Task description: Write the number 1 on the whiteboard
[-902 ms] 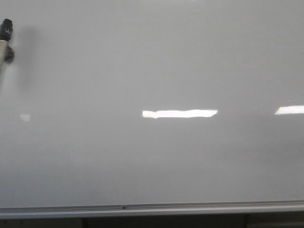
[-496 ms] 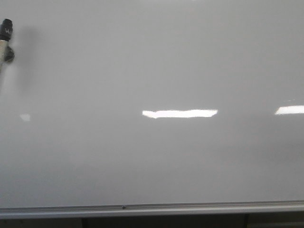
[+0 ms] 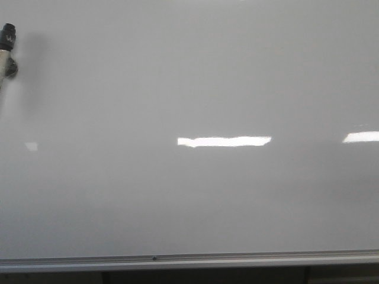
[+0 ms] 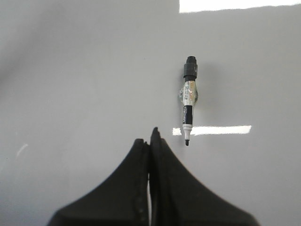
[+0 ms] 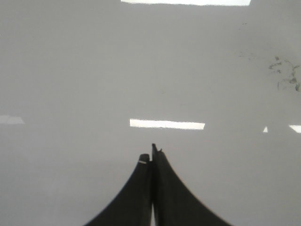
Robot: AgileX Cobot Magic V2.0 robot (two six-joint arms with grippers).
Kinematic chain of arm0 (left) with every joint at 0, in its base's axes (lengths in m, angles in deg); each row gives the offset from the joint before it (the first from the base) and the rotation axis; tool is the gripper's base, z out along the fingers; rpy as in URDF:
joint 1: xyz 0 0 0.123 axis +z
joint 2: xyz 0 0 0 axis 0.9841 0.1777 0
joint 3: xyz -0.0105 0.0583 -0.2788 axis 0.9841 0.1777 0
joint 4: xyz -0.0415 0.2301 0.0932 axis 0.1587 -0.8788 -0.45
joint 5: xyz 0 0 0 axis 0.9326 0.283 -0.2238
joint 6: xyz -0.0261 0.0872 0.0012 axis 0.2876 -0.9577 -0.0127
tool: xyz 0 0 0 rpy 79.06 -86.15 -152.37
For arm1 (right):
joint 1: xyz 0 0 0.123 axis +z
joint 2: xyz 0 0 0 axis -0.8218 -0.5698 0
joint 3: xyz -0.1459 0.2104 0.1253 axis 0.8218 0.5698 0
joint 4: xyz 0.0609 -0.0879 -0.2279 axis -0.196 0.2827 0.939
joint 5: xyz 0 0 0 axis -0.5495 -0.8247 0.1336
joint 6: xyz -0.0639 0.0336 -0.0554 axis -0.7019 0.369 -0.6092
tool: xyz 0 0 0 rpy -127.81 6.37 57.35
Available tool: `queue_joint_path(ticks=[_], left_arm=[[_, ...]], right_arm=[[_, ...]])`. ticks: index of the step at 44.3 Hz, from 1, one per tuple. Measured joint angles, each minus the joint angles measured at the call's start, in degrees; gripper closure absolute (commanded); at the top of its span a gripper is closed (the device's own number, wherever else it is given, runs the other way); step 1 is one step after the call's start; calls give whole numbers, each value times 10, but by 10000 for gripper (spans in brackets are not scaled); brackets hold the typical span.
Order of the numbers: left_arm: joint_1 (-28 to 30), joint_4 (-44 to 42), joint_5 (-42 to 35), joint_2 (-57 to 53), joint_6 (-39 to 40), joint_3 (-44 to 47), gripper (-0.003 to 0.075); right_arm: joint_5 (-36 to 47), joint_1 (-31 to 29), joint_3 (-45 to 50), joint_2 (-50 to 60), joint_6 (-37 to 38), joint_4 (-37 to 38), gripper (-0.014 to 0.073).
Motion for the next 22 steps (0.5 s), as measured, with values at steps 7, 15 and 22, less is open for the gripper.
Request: queue_joint_path(ticks=[7, 15, 22], left_arm=[[0, 0, -38, 0, 0, 0, 739], [0, 0, -35, 0, 0, -57, 739], [0, 0, 15, 6, 0, -169, 739]], right_arm=[[-2, 0, -1, 0, 0, 0, 662], [-59, 0, -67, 0, 0, 0, 662], [-111, 0, -164, -8, 0, 0, 661]])
